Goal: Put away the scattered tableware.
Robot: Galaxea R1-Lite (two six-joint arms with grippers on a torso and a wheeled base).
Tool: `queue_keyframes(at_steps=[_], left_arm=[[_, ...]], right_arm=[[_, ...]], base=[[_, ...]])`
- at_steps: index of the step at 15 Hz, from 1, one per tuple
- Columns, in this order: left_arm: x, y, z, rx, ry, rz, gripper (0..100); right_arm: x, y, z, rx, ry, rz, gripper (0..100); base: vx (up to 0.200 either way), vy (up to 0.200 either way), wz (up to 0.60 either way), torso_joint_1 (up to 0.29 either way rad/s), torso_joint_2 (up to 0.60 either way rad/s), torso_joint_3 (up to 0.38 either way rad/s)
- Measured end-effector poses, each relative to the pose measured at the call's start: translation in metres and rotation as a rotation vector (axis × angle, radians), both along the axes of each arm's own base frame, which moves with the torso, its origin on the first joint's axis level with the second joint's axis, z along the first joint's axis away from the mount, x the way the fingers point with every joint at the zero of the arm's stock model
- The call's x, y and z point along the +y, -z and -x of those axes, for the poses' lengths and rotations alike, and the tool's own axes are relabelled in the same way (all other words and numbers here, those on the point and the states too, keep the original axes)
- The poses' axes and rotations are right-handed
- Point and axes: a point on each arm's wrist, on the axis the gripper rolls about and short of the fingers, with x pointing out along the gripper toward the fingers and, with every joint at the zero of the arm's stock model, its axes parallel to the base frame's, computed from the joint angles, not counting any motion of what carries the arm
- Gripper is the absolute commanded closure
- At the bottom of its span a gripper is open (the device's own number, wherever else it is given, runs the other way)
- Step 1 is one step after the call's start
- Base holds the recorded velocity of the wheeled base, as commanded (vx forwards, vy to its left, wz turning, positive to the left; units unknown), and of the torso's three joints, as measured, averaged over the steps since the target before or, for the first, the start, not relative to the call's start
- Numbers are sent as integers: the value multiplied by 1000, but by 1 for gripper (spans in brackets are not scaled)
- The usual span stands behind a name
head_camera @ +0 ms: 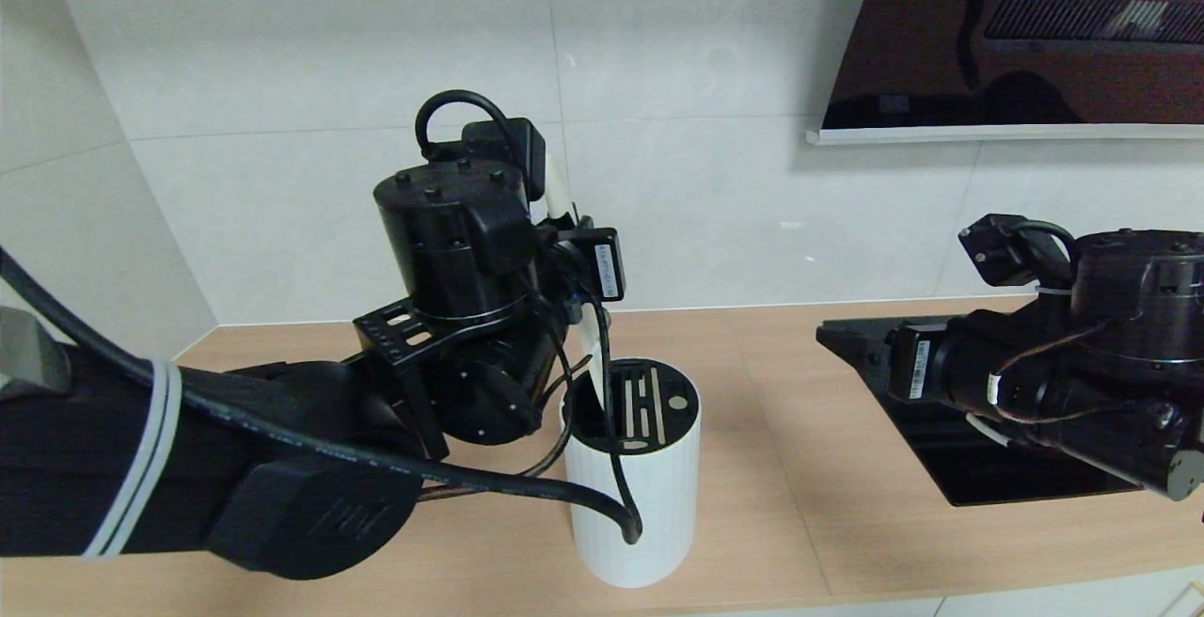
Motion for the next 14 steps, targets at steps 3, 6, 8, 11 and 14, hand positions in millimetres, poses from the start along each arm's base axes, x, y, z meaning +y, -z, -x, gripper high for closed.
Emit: queue_keyframes(at_steps=[3, 6, 8, 11, 14], left_arm=[[-5, 8, 1, 18, 11, -15, 100], [-11, 15, 5, 38, 29, -33, 100], [-13, 22, 6, 54, 28, -50, 100], [-19, 31, 5, 71, 24, -69, 100], [-23, 38, 7, 88, 36, -87, 100]], right_arm=[[0, 1, 0, 4, -1, 2, 0], [1, 2, 0, 7, -2, 4, 0], [1, 4, 0, 12, -5, 8, 0], [2, 6, 0, 19, -9, 12, 0], [3, 7, 0, 22, -12, 13, 0]], base=[[0, 0, 0, 0, 0, 0], [0, 0, 0, 0, 0, 0], [0, 0, 0, 0, 0, 0], [0, 0, 0, 0, 0, 0], [0, 0, 0, 0, 0, 0]])
